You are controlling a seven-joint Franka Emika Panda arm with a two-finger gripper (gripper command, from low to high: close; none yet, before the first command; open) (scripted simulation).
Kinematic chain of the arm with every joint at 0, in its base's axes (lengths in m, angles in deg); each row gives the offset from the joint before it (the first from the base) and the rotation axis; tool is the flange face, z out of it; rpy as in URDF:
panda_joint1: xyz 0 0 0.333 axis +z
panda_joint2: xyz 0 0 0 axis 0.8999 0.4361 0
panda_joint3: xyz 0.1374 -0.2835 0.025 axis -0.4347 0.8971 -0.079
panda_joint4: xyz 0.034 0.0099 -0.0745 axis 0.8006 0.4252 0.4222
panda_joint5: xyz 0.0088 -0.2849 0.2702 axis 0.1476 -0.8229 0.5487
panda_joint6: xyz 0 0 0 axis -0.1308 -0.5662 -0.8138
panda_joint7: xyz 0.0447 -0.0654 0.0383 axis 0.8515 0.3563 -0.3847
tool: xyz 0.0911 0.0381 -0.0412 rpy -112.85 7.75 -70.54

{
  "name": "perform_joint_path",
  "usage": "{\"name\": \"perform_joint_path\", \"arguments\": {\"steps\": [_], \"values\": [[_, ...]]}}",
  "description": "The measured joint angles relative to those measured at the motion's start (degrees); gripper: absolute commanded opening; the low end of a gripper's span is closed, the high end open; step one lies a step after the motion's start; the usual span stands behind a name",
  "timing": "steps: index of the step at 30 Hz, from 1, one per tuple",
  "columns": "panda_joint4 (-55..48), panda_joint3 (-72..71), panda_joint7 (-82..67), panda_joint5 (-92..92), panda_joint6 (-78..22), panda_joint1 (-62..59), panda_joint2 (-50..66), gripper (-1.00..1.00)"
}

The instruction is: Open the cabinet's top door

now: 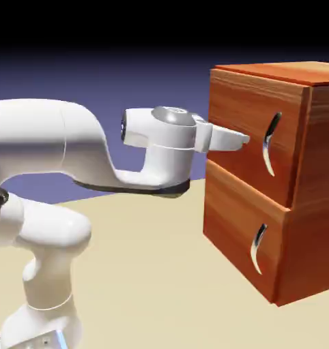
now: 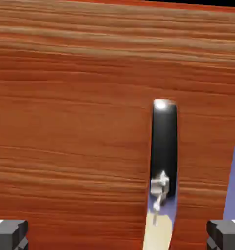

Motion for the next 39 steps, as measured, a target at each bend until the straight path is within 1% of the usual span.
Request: {"name": "perform_joint_path", "arguments": {"steps": [11,15,16,18,20,23,31,39], "values": [[-3.5,10.67,19.32,-27.15,-2.64,9.64,-4.34,1.0],[-9.85,15.43,19.93,-28.23,-3.73,17.94,-1.77,1.0],[-11.13,16.4,20.05,-28.44,-3.95,19.62,-1.25,-1.0],[-11.13,16.4,20.05,-28.44,-3.95,19.62,-1.25,-1.0],[-7.43,13.32,20.62,-26.57,-6.68,15.5,-0.28,-1.0],[-4.28,8.46,25.62,-26.03,-8.29,9.5,3.69,-1.0],[7.78,-7.56,25.62,-14.2,-16.76,-6.64,4.18,-1.0],[15.71,-24.17,25.62,-1.32,-21.54,-19.85,2.79,-1.0]]}}
